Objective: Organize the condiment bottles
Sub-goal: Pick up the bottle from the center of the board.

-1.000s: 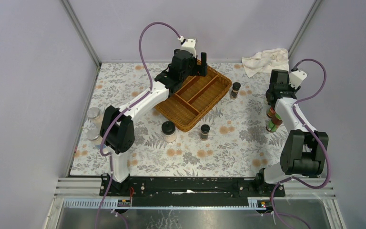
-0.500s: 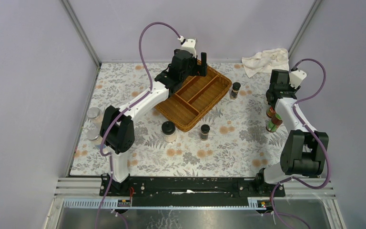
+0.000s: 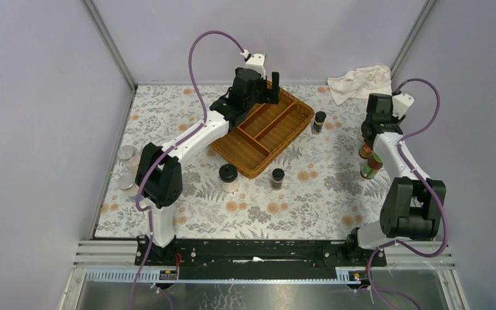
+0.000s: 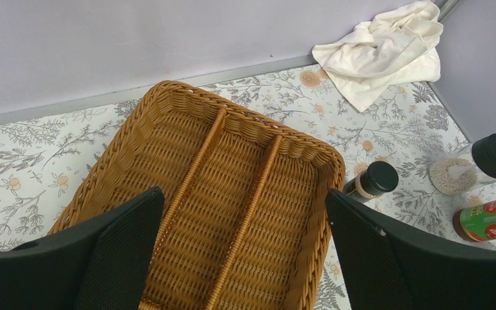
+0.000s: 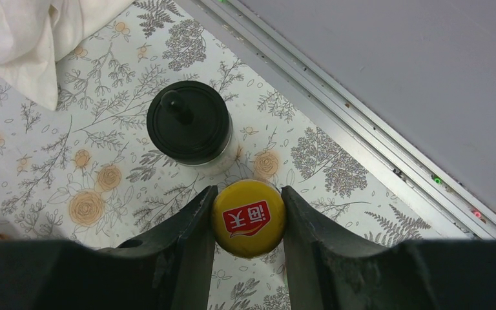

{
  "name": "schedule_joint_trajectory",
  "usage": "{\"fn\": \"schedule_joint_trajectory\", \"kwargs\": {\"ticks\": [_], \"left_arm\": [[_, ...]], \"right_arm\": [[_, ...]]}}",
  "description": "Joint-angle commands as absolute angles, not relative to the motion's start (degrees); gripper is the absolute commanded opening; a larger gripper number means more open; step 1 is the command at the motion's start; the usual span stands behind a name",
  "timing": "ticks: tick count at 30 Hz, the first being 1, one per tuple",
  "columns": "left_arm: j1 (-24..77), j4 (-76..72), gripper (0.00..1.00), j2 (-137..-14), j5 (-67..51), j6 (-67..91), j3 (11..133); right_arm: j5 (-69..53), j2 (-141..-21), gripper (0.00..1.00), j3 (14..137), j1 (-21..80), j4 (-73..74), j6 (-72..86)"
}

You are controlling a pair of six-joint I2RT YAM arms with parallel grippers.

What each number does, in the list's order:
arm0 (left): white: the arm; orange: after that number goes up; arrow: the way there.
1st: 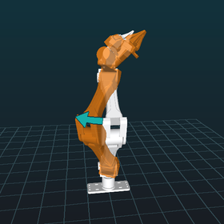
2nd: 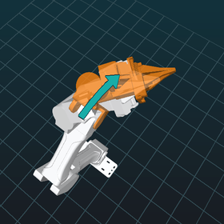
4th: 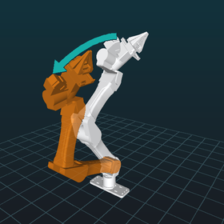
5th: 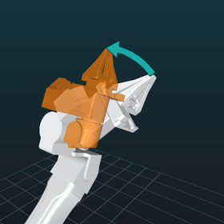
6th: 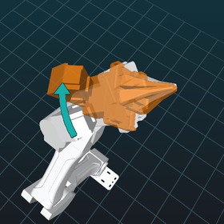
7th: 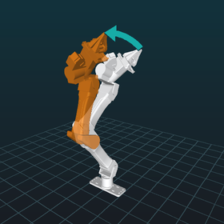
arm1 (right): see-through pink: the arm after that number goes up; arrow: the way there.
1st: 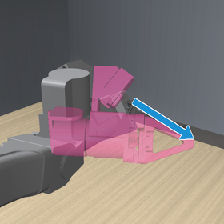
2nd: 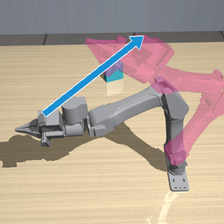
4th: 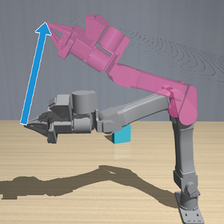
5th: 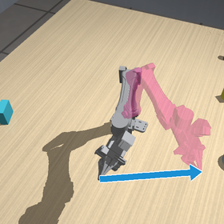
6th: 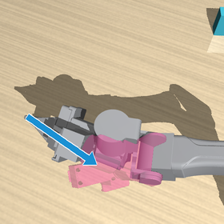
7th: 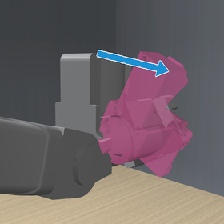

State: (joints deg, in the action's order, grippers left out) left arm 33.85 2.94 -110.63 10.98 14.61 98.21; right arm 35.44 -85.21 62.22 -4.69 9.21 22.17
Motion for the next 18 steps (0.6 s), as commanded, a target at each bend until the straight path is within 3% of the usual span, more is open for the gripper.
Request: {"fn": "schedule_joint_trajectory", "kwargs": {"ticks": [1,18], "left_arm": [[34.3,0.2,0.99,-109.2,12.8,13.5,97.3],[34.3,-0.7,0.99,-105.7,15.6,13.0,96.4]], "right_arm": [[32.5,-82.9,0.00,65.4,-4.5,8.6,22.5],[32.3,-81.9,0.00,69.4,-0.3,9.3,18.8]]}}
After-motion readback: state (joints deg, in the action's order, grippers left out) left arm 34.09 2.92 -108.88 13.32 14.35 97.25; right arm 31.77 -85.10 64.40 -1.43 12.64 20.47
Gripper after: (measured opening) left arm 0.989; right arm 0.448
